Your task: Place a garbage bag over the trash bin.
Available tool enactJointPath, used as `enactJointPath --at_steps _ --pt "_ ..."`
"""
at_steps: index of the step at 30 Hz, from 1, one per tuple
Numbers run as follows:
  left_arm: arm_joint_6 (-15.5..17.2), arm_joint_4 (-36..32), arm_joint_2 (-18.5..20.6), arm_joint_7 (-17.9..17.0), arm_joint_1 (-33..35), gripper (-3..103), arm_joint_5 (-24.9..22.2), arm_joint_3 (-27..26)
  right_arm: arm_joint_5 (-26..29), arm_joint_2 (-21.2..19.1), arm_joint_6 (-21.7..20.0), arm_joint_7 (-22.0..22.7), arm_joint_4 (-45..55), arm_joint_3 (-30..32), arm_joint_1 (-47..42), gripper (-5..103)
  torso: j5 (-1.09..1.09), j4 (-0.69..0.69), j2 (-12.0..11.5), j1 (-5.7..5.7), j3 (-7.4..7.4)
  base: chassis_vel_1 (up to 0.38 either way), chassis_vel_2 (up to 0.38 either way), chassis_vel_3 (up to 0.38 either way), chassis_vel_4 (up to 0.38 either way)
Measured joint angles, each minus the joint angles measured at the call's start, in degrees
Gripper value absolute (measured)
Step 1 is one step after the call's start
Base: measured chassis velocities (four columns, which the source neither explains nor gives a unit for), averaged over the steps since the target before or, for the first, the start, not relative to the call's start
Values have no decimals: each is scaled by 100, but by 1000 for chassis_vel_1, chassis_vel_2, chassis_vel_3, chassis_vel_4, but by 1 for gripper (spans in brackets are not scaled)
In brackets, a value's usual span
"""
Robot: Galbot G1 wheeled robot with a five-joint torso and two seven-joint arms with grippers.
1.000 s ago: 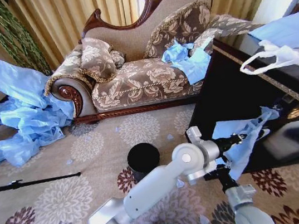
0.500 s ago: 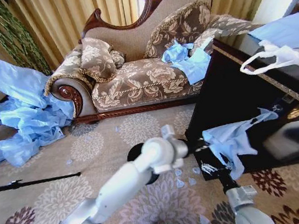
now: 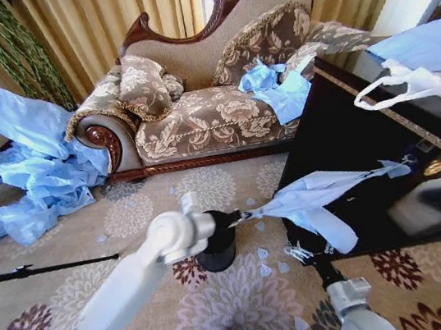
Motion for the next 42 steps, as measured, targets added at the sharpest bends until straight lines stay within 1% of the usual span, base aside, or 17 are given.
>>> enactJointPath --at_steps 1,2,5,9,12,13,15,16,18,24,26,28,34,38,39,40,42 --pt "49 -48 107 94 186 0 156 -136 -9 4 3 -3 -11 -13 9 100 2 0 0 0 0 0 0 0 0" --pt "49 -48 107 94 186 0 156 -136 -9 4 3 -3 -11 -13 9 100 2 0 0 0 0 0 0 0 0" --pt "121 -123 394 443 683 0 825 -522 -87 29 46 -46 -71 -47 12 100 3 0 0 0 0 0 0 0 0" --pt "144 -120 502 602 826 0 1068 -658 -151 52 87 -97 -120 -59 -8 100 2 -1 0 0 0 0 0 0 0" --pt "224 -64 683 880 875 0 1344 -885 -231 97 189 -140 -236 -63 -11 100 4 -1 0 0 0 0 0 0 0" --pt "224 -64 683 880 875 0 1344 -885 -231 97 189 -140 -236 -63 -11 100 4 -1 0 0 0 0 0 0 0" --pt "335 -62 832 1045 877 0 1381 -983 -248 113 241 -150 -288 -58 -3 100 4 -2 0 0 0 0 0 0 0" --pt "436 -80 978 1163 884 0 1387 -1045 -251 127 285 -160 -323 -36 0 100 5 -1 0 0 0 0 0 0 0" --pt "515 -90 1131 1236 892 0 1404 -1112 -252 153 339 -185 -350 25 -9 100 4 -1 0 0 0 0 0 0 0" --pt "557 -90 1341 1273 950 0 1523 -1316 -245 177 398 -255 -411 190 -37 100 4 -1 0 0 0 0 0 0 0" --pt "556 -85 1539 1459 1110 0 1574 -1655 -243 158 455 -375 -503 339 -64 100 5 0 -1 0 0 0 0 0 0" --pt "509 -94 1609 1632 1201 0 1583 -1881 -235 126 490 -423 -542 407 -95 100 5 1 -1 0 0 0 0 0 0" --pt "348 -220 1553 1731 1177 0 1607 -1943 -172 43 523 -450 -503 476 -112 100 5 -1 -1 0 0 0 0 0 0" --pt "148 -408 1513 1983 1136 0 1773 -1797 131 -176 445 -383 -17 423 -110 100 4 -1 -1 0 0 0 0 0 0" --pt "117 -454 1518 2028 1132 0 1803 -1774 212 -241 392 -372 86 397 -110 103 5 -1 -1 0 0 0 0 0 0" --pt "61 -529 1541 2117 1121 0 1873 -1724 405 -389 298 -338 286 325 -106 101 4 -1 -1 0 0 0 0 0 0" --pt "24 -571 1557 2166 1098 0 1922 -1690 519 -477 247 -316 411 275 -103 99 4 0 -1 0 0 0 0 0 0"
